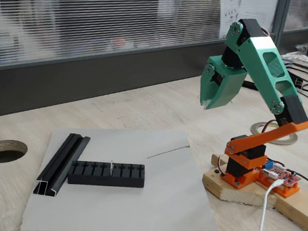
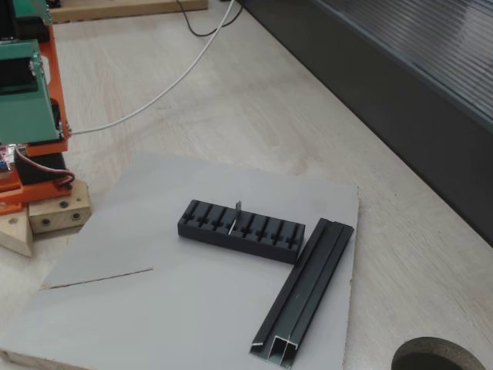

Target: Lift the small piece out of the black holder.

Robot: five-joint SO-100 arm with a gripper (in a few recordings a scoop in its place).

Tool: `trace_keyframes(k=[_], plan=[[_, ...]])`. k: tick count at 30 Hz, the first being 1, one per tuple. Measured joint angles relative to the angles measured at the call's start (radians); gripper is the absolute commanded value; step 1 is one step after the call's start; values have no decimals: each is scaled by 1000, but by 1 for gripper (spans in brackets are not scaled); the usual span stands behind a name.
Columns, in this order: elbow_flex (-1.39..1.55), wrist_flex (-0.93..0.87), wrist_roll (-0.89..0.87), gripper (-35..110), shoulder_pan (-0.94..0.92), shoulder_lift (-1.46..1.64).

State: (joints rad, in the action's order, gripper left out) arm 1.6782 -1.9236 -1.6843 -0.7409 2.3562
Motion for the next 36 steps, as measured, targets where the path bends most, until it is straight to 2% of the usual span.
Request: trace_keyframes(k=[36], plan=[[0,-5,0,4,8,-18]])
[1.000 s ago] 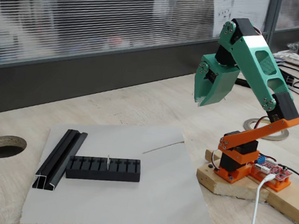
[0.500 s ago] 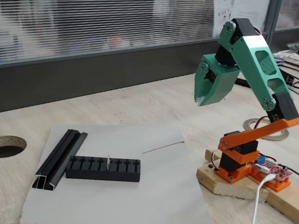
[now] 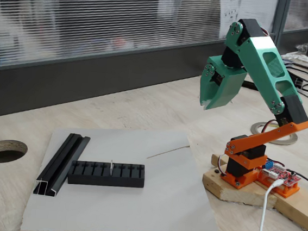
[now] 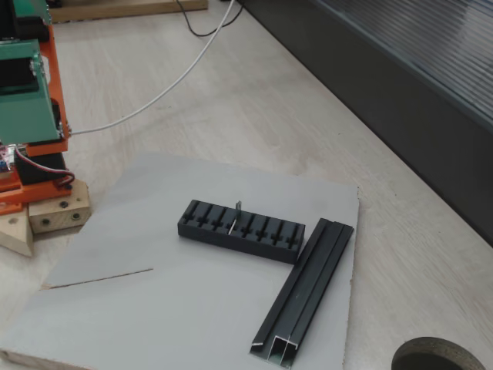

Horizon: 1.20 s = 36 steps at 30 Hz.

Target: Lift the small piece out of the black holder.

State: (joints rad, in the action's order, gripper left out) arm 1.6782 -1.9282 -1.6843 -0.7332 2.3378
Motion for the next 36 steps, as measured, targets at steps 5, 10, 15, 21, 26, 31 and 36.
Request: trace_keyframes(k=[5,10,15,21,26,31,36], plan=[[0,0,-3,4,0,-31],[0,0,0,4,-8,-31],[0,0,0,4,-8,-48],[0,8,-2,4,186,-48],[0,109,-2,4,472,-86],[0,187,-2,5,696,-141],[0,204,-2,5,824,-155]])
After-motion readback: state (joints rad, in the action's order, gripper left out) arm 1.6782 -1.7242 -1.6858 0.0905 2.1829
